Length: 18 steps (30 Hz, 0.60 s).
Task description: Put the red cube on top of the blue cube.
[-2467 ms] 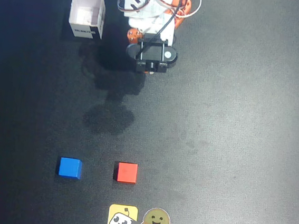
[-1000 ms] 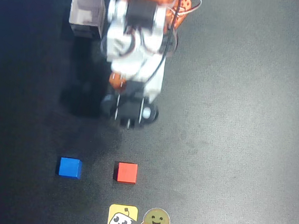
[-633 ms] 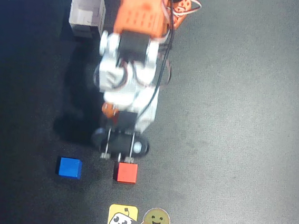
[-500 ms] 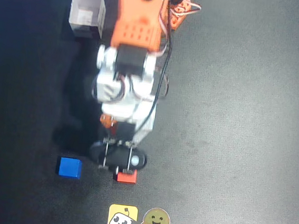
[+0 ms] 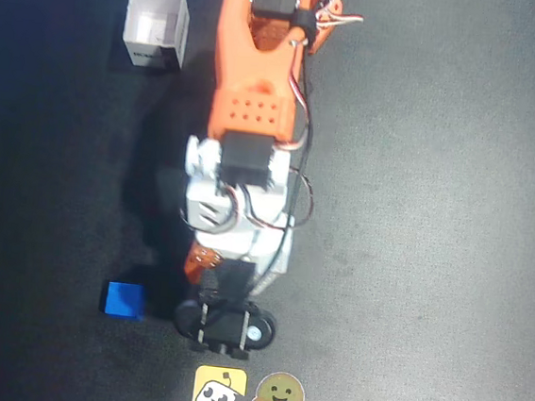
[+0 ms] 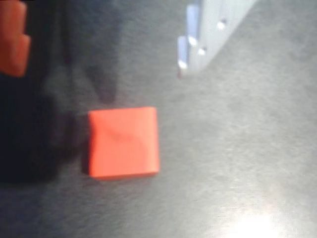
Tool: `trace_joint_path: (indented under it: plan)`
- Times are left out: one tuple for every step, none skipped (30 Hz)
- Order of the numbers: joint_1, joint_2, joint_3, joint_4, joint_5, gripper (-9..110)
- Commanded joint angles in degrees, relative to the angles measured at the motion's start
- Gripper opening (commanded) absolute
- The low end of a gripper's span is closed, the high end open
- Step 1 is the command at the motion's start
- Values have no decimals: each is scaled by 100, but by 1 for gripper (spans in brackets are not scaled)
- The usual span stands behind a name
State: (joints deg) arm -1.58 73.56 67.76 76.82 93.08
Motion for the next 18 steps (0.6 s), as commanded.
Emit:
trace_joint_path:
  plan:
    - [-53,-18,-281,-141,70,24]
    - [-53,-62,-290,-185,70,24]
    - [-53,-105,-299,-202,70,24]
    - [-53,-158,-334,-202,70,24]
    - [-53,-211,-360,-202,70,24]
    - [-44,-255,-378,-202,70,24]
    - [-44,-290,-396,-211,70,24]
    - [-35,-334,-396,-229,70,24]
    - [-26,-360,-396,-246,70,24]
    - [-18,-396,-396,-264,70,24]
    - [-9,-422,-396,-281,70,24]
    - [-9,-466,-396,-290,70,24]
    - [0,-501,-396,-308,70,24]
    - [0,-545,-396,-316,70,24]
    - [0,-589,-396,-334,70,24]
    - [0,-624,-387,-360,70,24]
    - [9,-659,-369,-396,70,24]
    - [9,-694,-343,-431,70,24]
